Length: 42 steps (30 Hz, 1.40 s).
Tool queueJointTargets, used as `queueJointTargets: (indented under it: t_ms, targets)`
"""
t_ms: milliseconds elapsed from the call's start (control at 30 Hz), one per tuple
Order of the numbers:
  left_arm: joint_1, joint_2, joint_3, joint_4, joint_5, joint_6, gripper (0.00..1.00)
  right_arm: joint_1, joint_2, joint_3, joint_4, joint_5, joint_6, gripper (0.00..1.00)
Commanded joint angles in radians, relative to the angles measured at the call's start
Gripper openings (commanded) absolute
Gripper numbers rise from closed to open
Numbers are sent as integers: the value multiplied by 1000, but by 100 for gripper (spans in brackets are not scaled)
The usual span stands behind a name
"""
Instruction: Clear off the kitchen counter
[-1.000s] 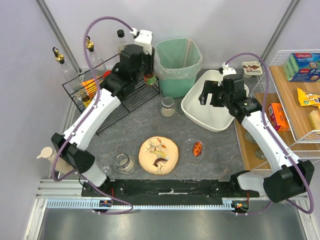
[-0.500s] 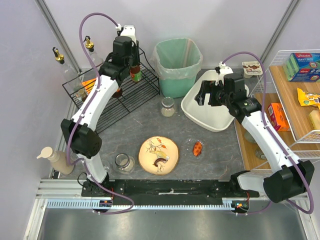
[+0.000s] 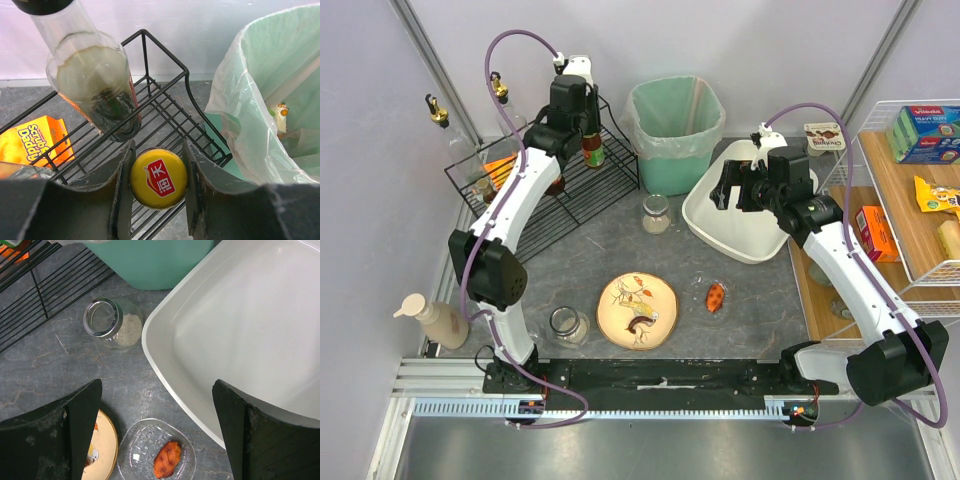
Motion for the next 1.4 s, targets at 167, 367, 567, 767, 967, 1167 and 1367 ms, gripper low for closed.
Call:
queueJointTargets:
  t_ms: [167,367,567,767,967,1167,1367]
  targets:
    - [24,-35,28,91,4,-46,49,-2,-17,12,30,11,5,98]
    - [22,-35,29,92,14,-33,80,-2,-22,9,30,11,5,98]
    - [24,-42,31,95,19,-20,86,-2,-31,1,25,17,5,98]
    - [24,-67,29,86,14,-17,90,-2,-40,-5,24,20,3,98]
    - [22,-110,29,80,28,-7,94,-2,-43,-1,22,-6,-18,98]
    - [24,-162,25,51,43,-6,96,-2,-43,2,25,-94,-77,98]
    - [22,-295,-63,22,166,16,98,131,-15,5,48,-191,-140,98]
